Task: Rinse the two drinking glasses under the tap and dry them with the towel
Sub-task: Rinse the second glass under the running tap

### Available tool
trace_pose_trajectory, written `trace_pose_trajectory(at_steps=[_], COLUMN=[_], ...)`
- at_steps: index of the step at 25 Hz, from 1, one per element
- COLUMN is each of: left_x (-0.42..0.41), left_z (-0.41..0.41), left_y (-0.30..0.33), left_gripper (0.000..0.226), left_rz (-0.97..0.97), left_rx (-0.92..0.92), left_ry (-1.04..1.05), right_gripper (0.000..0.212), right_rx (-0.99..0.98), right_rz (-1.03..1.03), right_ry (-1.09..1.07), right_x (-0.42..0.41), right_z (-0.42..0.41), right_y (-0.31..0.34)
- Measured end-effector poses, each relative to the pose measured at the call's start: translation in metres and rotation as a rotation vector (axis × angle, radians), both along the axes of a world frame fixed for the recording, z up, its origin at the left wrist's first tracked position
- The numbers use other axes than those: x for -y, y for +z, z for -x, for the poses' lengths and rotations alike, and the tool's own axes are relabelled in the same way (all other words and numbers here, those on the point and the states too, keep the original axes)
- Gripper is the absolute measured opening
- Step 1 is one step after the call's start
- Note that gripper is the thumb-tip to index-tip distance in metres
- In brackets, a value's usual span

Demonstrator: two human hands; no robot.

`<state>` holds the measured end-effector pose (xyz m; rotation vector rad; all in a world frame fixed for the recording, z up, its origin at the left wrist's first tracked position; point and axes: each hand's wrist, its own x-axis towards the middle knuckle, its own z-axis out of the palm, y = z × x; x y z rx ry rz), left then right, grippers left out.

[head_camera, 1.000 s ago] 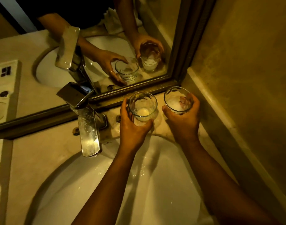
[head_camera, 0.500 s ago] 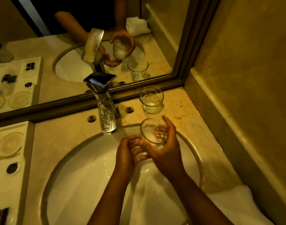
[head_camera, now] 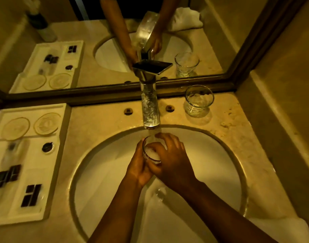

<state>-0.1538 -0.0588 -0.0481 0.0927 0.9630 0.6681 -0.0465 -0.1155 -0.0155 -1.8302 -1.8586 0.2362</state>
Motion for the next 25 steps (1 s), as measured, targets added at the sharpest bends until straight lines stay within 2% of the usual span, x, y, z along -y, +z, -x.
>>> trace_pose_trajectory(at_steps=[1,3,5,9,10,12,14,15,16,17,19,21,22,25], left_x=[-0.006,-0.018,-0.029,-0.048,-0.051,-0.051,-0.045,-0.043,-0.043,-0.044,-0.049,-0.053,-0.054,-0.058], left_z=[0.001,0.003,0.001,0.003,0.003,0.001,-0.004,-0.005,-0.006,-0.007,-0.006,-0.003,-0.004,-0.001], left_y=[-0.003,-0.008,-0.010,-0.010,-0.010,-0.012,-0.013,-0.014,-0.014,-0.012,-0.012,-0.014,-0.012,-0.007], left_gripper=[0.051,0.052,0.051,0.014,0.013,0.018,0.022,0.024,0.024,0.021,0.013,0.025,0.035,0.053], left_rz=[-0.007,-0.044,-0.110,-0.288,-0.329,-0.373,-0.397,-0.406,-0.405,-0.384,-0.292,-0.139,-0.080,0.026], left_rx=[-0.021,-0.090,-0.131,-0.331,-0.381,-0.418,-0.456,-0.482,-0.485,-0.477,-0.470,-0.505,-0.517,-0.396], left_ry=[-0.008,-0.023,-0.025,-0.041,-0.032,-0.010,0.020,0.041,0.063,0.065,0.010,-0.187,-0.314,-0.530], right_gripper=[0.026,0.015,0.019,0.047,0.048,0.042,0.036,0.034,0.034,0.034,0.034,0.035,0.035,0.038], right_rx=[0.047,0.085,0.082,0.026,-0.048,-0.419,-1.034,-1.209,-1.259,-1.149,-0.655,-0.240,-0.164,-0.167], right_rz=[-0.027,0.094,0.280,0.331,0.372,0.541,0.693,0.711,0.715,0.702,0.575,0.459,0.441,0.412], right_ry=[0.070,0.244,0.369,0.484,0.484,0.338,0.126,0.037,-0.005,0.012,0.188,0.396,0.445,0.535], right_x=[-0.005,-0.017,-0.028,-0.040,-0.040,-0.035,-0.031,-0.032,-0.032,-0.031,-0.030,-0.034,-0.038,-0.046], right_z=[-0.003,-0.009,-0.018,-0.027,-0.023,-0.011,0.001,0.005,0.008,0.007,-0.003,-0.020,-0.030,-0.046], right_y=[-0.001,-0.003,-0.012,-0.035,-0.038,-0.037,-0.031,-0.032,-0.031,-0.031,-0.037,-0.042,-0.042,-0.036])
